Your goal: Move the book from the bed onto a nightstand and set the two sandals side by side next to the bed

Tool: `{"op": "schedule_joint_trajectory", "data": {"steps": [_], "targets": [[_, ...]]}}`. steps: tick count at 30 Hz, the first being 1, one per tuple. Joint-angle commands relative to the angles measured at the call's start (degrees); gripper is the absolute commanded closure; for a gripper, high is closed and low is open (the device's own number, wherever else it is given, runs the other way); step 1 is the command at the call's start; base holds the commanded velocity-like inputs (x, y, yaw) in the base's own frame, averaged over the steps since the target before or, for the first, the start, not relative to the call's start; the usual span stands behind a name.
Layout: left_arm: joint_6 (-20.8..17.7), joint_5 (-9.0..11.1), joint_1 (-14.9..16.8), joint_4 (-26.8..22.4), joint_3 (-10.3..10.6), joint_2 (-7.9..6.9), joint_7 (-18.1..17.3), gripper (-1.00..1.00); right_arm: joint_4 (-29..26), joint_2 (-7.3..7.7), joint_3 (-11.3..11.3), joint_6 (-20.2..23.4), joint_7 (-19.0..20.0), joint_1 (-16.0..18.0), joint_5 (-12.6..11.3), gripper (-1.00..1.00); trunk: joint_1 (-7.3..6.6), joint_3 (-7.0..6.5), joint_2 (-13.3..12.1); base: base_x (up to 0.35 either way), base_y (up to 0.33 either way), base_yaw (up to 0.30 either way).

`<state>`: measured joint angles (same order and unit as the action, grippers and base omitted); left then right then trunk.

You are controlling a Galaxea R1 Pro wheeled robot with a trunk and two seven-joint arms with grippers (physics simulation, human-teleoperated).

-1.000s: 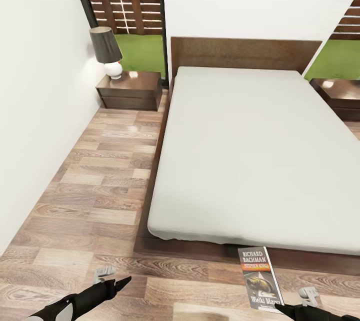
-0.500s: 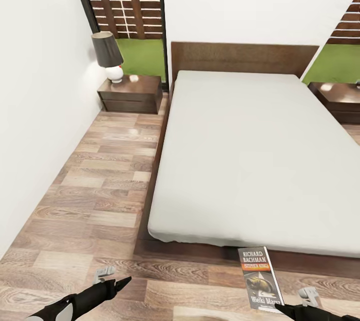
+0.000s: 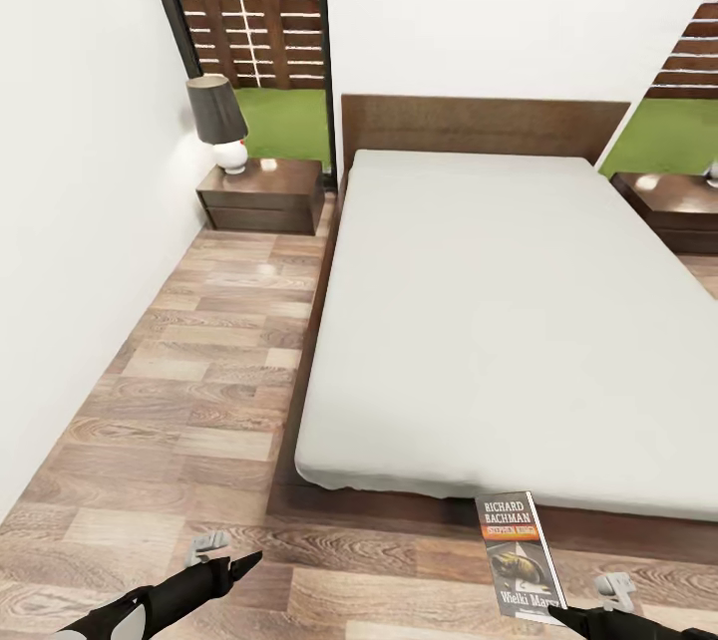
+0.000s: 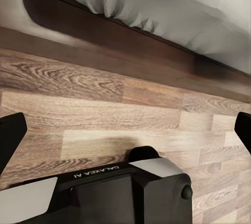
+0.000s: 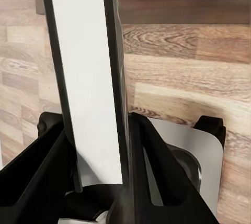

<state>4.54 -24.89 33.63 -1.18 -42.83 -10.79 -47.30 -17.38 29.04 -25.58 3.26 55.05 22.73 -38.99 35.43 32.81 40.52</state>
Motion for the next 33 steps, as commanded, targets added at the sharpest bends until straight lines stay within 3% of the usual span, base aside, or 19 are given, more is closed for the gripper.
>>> {"op": "schedule_joint_trajectory", "data": {"steps": [1,33], "targets": [[0.47,-0.6,0.03,0.03,-0.33,-0.02,-0.06,-1.0,-0.02,0.05,-0.35,0.34,0.12,0.04,-0.57,1.0,0.01,-0.04,0.05,0.0,0.0,0.0],[0.47,-0.6,0.03,0.01,-0.33,0.7,0.0,-1.0,-0.1,0.05,-0.35,0.34,0.15,0.04,-0.56,1.0,0.01,-3.01,0.05,0.0,0.0,0.0]]}}
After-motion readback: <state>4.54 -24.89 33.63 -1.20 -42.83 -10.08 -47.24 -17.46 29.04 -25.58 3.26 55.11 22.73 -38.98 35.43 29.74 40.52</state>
